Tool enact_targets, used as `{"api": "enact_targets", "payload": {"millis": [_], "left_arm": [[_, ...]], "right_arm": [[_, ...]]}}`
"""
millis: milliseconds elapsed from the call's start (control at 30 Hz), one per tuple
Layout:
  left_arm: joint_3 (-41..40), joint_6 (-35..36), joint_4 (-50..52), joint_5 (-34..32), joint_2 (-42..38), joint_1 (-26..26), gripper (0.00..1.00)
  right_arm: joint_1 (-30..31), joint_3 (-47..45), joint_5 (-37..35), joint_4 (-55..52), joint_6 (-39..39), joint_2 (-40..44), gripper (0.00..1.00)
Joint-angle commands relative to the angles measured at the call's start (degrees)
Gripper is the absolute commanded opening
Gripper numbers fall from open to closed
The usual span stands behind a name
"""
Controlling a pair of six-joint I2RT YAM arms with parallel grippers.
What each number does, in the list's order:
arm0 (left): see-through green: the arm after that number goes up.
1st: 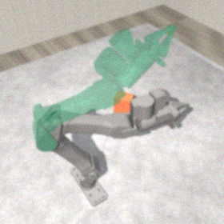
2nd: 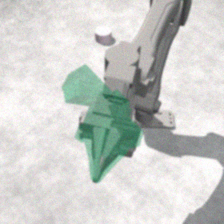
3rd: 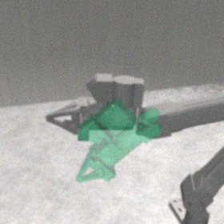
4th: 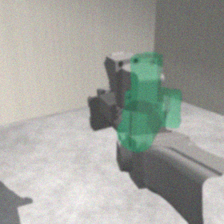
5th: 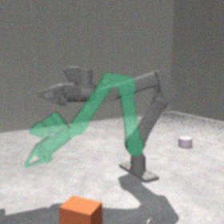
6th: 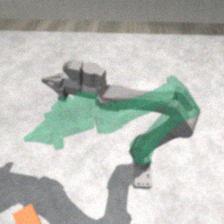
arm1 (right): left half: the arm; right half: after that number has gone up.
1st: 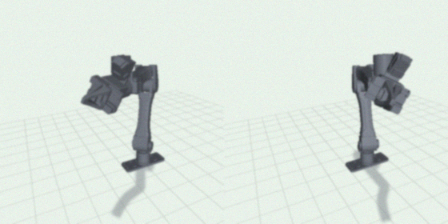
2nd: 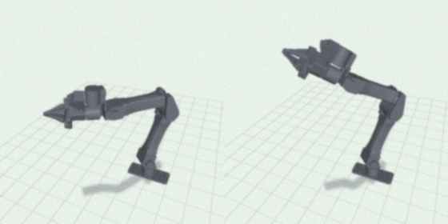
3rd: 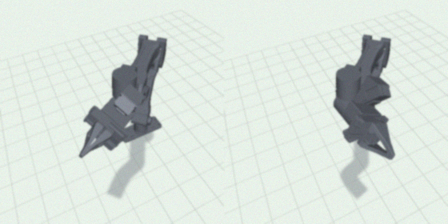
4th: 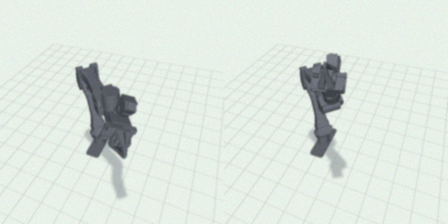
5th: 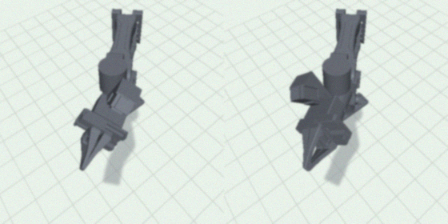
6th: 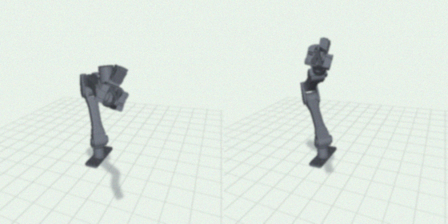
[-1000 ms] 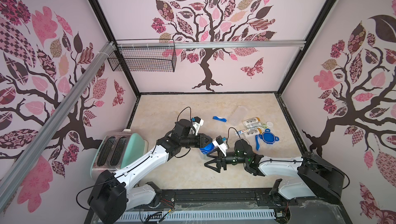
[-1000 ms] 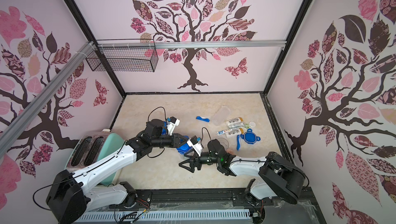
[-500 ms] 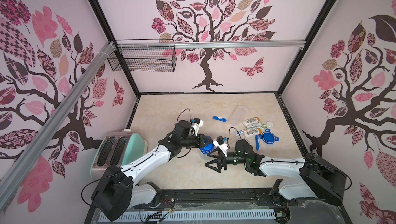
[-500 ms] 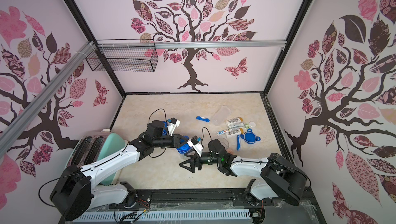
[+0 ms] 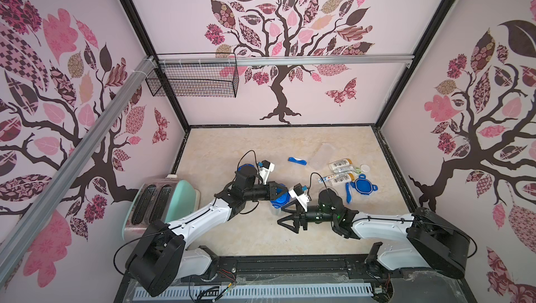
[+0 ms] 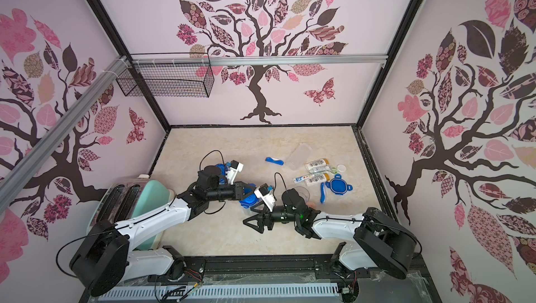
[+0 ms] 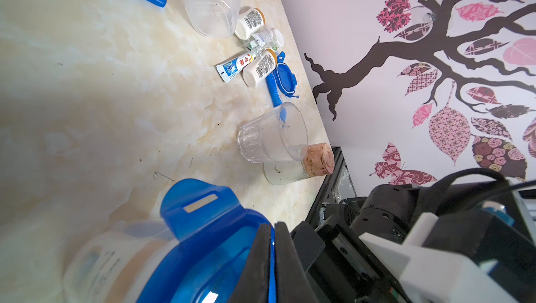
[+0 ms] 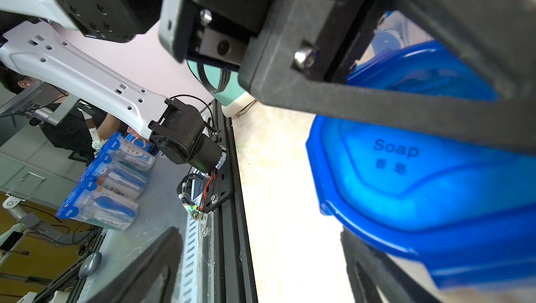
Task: Take out toiletry kits
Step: Unfasten the latch on the container.
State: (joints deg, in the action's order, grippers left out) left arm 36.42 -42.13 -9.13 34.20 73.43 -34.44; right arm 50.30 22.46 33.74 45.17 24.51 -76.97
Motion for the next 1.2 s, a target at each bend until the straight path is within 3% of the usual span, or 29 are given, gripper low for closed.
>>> {"api": "enact_targets", "payload": {"millis": [0, 433, 1167], "left_arm": [[-3.2, -1.4, 3.6, -2.7, 1.0, -1.1, 0.09], [-3.8, -3.1, 3.0, -4.9, 2.3, -2.0, 0.06], [-5.0, -3.8, 1.7, -5.6, 3.5, -2.5, 0.06]], "right_arm": [[-0.5, 0.2, -2.4, 0.8, 1.9, 0.8, 0.88], [1.6, -3.2, -13.5, 8.5, 17.3, 1.7, 0.86], [3.8, -0.4, -13.5, 14.7, 17.2, -3.0, 0.82]]}}
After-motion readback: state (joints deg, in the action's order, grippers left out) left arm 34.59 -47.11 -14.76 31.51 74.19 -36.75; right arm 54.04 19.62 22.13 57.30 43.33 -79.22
